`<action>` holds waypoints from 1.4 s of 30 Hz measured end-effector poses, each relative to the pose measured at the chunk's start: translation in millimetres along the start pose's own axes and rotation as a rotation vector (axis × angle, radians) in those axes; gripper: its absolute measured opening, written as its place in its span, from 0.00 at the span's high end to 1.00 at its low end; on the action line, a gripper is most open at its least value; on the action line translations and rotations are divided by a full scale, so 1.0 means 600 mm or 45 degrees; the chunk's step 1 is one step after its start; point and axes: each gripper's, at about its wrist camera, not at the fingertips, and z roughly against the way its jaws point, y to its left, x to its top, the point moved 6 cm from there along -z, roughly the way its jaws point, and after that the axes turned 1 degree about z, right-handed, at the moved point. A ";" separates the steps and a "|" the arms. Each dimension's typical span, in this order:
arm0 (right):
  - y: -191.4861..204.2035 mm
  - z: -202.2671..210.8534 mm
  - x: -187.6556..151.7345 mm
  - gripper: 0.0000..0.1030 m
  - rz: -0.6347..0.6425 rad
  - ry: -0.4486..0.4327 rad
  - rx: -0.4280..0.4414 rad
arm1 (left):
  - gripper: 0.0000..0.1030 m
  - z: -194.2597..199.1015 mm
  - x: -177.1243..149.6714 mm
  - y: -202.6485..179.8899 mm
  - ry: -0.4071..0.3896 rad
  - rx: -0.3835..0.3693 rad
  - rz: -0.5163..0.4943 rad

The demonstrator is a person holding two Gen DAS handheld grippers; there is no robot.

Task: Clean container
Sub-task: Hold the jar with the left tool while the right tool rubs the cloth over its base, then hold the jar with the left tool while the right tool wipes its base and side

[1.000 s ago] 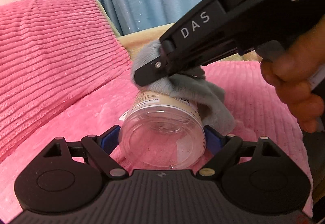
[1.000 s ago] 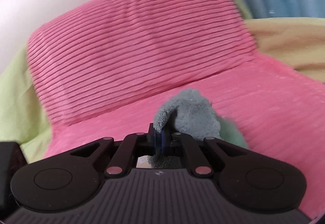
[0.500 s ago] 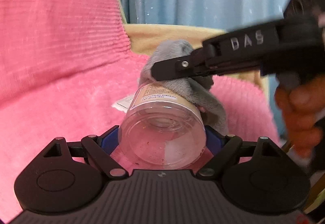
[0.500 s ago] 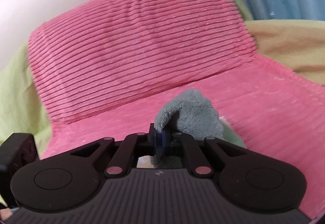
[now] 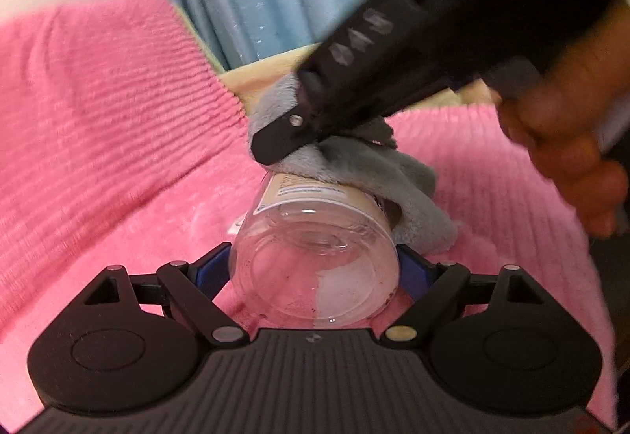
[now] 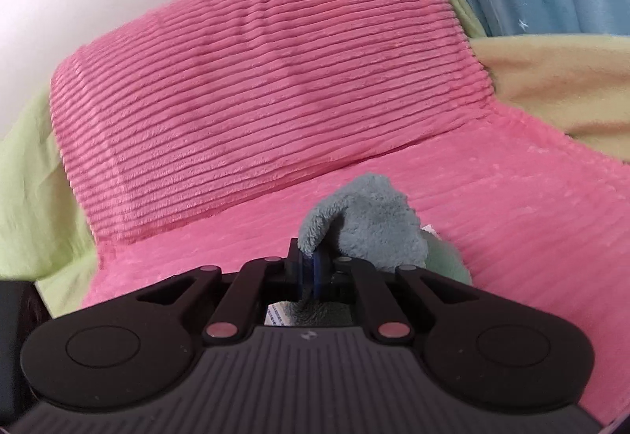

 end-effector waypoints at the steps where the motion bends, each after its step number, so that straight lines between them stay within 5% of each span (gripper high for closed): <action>1: 0.002 0.000 -0.001 0.97 0.009 0.001 0.001 | 0.16 0.003 -0.001 0.008 -0.004 -0.034 0.073; 5: -0.001 0.000 -0.002 0.97 -0.015 0.003 0.015 | 0.15 0.005 -0.004 0.041 -0.027 -0.158 0.355; 8: 0.005 0.001 -0.005 0.97 -0.026 0.022 0.053 | 0.16 0.000 -0.007 0.046 -0.009 -0.189 0.420; 18: 0.033 0.005 -0.019 0.97 0.022 0.086 0.174 | 0.17 0.002 0.003 0.016 -0.007 -0.055 0.140; 24: -0.020 0.009 0.004 0.98 -0.058 -0.017 -0.055 | 0.17 0.000 0.008 -0.016 -0.017 0.000 -0.050; 33: -0.017 0.010 0.003 0.98 -0.058 -0.016 -0.045 | 0.14 -0.005 -0.003 0.044 -0.008 -0.221 0.441; 36: -0.014 0.009 0.002 0.97 -0.061 -0.012 -0.032 | 0.17 -0.003 0.000 0.036 -0.010 -0.195 0.396; 42: 0.001 0.004 -0.003 0.97 -0.039 0.010 0.012 | 0.17 0.007 0.005 -0.001 -0.010 -0.015 0.033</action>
